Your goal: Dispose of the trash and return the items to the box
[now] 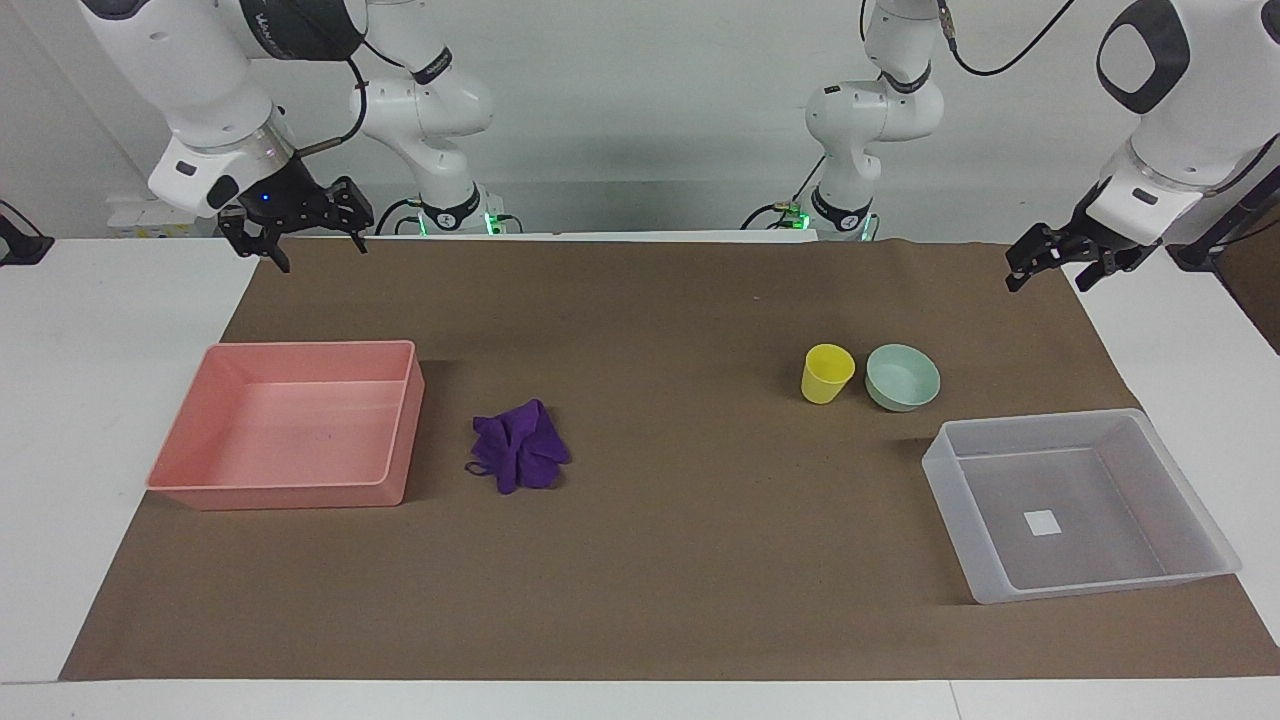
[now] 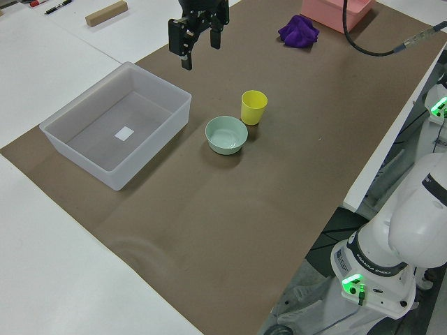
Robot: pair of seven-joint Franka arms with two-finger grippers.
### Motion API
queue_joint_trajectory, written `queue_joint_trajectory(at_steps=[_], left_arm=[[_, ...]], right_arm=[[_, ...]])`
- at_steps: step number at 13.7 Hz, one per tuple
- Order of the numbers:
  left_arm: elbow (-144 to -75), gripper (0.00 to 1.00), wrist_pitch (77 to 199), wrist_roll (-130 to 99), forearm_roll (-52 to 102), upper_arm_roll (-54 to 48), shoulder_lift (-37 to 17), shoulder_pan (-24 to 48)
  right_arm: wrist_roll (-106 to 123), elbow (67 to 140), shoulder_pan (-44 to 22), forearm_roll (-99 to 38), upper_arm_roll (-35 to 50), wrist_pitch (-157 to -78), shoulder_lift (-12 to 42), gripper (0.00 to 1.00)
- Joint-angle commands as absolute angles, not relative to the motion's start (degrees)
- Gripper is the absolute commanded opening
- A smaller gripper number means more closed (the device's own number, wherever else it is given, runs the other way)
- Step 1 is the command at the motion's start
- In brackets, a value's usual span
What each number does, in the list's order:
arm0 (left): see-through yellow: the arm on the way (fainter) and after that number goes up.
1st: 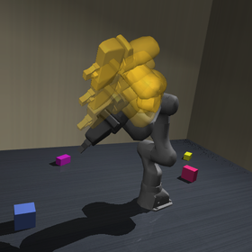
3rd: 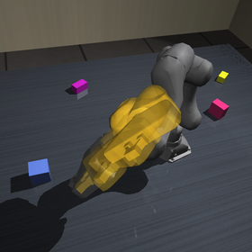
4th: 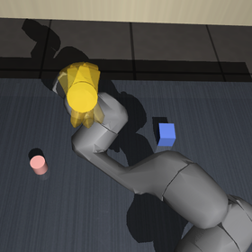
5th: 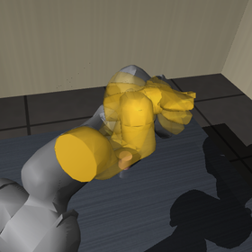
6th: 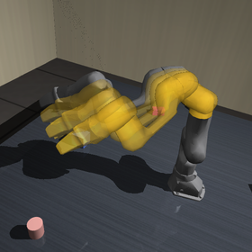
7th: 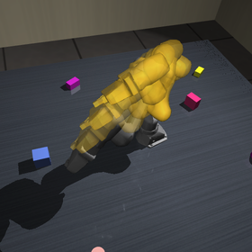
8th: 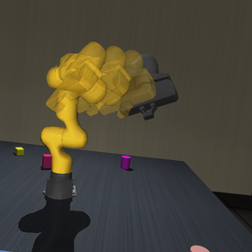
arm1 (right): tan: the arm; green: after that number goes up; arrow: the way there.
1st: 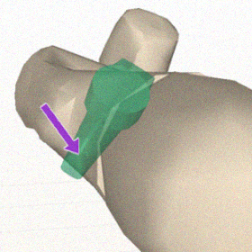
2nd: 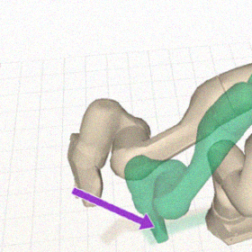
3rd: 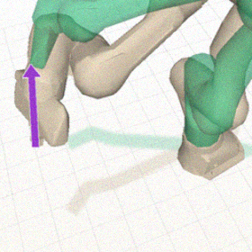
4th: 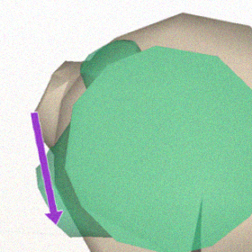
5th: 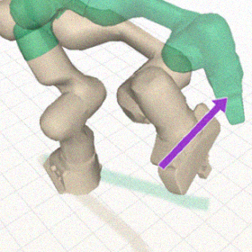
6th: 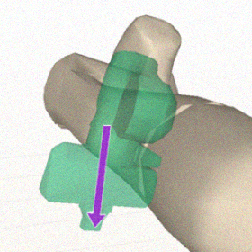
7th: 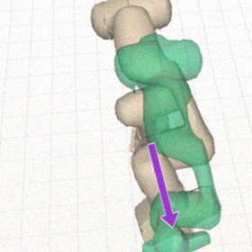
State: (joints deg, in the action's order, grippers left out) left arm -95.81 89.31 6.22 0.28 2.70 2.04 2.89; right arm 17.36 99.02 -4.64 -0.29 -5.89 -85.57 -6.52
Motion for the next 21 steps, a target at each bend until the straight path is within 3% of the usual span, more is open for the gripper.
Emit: queue_joint_trajectory(at_steps=[1, 4, 8, 12, 14, 15, 16, 17, 21], left_arm=[[-94.66, 1.00, 89.21, 6.85, -0.18, 2.37, 1.58, 3.25], [-97.10, 1.00, 90.86, 7.12, -0.26, 2.37, 2.54, 3.34], [-126.50, 1.00, 112.02, 4.58, -0.26, 2.11, 14.22, 3.34], [-141.65, 1.00, 128.00, 4.40, -0.26, 1.93, 11.09, 3.78], [-144.14, 0.98, 135.24, 2.30, -0.26, 1.76, 7.31, 4.39], [-144.31, 0.71, 135.96, -0.85, -0.26, 1.76, 6.25, 6.13], [-144.84, 0.10, 136.49, -2.71, -0.26, 2.11, 5.72, 7.81], [-145.28, 0.00, 137.63, -2.55, -0.26, 2.02, 5.63, 7.91], [-145.11, 0.00, 137.73, -2.37, -0.26, 2.02, 5.54, 7.82]], right_arm=[[17.84, 100.11, -4.83, -0.09, -5.89, -86.83, -7.12, 1.00], [17.14, 100.20, -5.71, -1.23, -5.89, -88.24, -7.12, 1.00], [11.09, 100.54, -10.35, -4.74, -5.89, -93.67, -3.35, 0.99], [5.37, 104.40, -16.52, -4.83, -5.89, -105.44, 1.74, 0.99], [5.19, 106.69, -18.80, -4.83, -5.89, -111.77, 4.82, 0.99], [4.84, 107.05, -19.07, -4.83, -5.89, -113.88, 6.49, 0.99], [4.49, 107.66, -19.68, -4.83, -5.89, -116.52, 8.07, 0.99], [4.48, 108.62, -19.95, -4.83, -5.89, -119.24, 9.22, 0.99], [4.04, 110.13, -21.53, -4.83, -5.89, -128.12, 15.54, 0.99]])
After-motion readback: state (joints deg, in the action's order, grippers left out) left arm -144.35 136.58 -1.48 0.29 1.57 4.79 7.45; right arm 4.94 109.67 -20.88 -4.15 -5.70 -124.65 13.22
